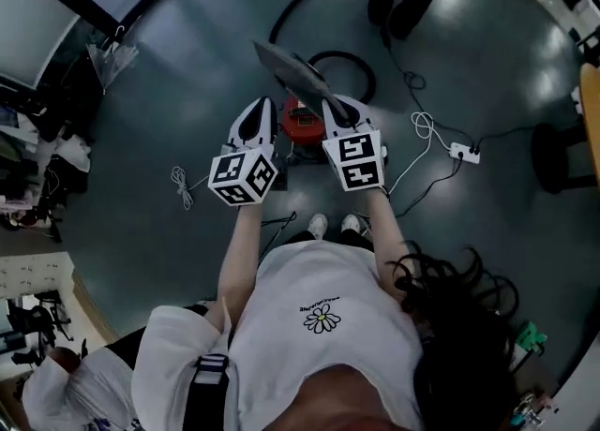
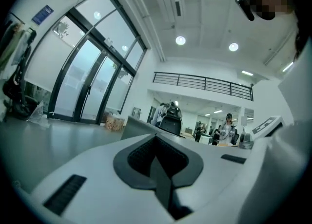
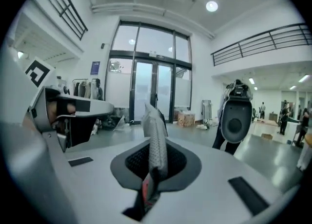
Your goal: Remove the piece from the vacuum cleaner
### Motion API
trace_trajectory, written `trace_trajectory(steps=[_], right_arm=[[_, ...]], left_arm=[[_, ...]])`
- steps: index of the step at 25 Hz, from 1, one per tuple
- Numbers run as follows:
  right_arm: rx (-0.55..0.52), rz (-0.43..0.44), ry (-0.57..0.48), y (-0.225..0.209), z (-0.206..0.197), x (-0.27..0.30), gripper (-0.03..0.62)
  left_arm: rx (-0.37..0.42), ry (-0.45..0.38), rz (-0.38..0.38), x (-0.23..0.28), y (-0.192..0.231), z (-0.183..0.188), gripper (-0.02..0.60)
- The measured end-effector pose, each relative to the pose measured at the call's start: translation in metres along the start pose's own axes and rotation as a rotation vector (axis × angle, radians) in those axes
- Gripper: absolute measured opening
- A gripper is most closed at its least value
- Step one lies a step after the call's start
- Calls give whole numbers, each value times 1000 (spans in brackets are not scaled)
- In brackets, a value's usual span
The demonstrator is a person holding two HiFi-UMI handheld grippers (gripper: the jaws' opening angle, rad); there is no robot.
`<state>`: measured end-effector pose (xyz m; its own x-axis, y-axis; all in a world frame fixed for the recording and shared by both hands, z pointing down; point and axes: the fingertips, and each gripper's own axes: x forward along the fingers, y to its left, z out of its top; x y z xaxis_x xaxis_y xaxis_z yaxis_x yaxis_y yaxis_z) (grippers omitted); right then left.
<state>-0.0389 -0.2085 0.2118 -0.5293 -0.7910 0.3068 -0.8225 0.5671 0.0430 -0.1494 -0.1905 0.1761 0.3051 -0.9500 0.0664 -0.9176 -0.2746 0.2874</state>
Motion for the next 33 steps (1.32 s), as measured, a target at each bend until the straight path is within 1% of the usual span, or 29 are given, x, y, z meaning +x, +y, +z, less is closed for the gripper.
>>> trace_trajectory(steps=[3, 5, 7, 12, 17, 21, 27, 33], right_arm=[[-53, -53, -94, -10, 47, -14, 23], [-64, -68, -133, -13, 63, -20, 23], [-54, -71, -154, -15, 71, -22, 23], [-46, -59, -164, -5, 78, -13, 23], [-37, -31, -188, 6, 90, -9, 23], [-24, -10, -223, 12, 103, -11, 23], [-34, -13, -249, 3, 108, -15, 23], [-34, -35, -251, 5, 110, -15, 23]], left_arm=[[11, -117, 28, -8, 9, 42, 2], [10, -157, 46, -12, 16, 56, 2], [15, -173, 62, -15, 21, 62, 2], [26, -174, 75, -20, 31, 65, 2], [50, -180, 54, -15, 33, 75, 2], [47, -186, 51, -13, 35, 79, 2], [42, -190, 44, -4, 29, 76, 2], [38, -178, 37, -7, 39, 73, 2]])
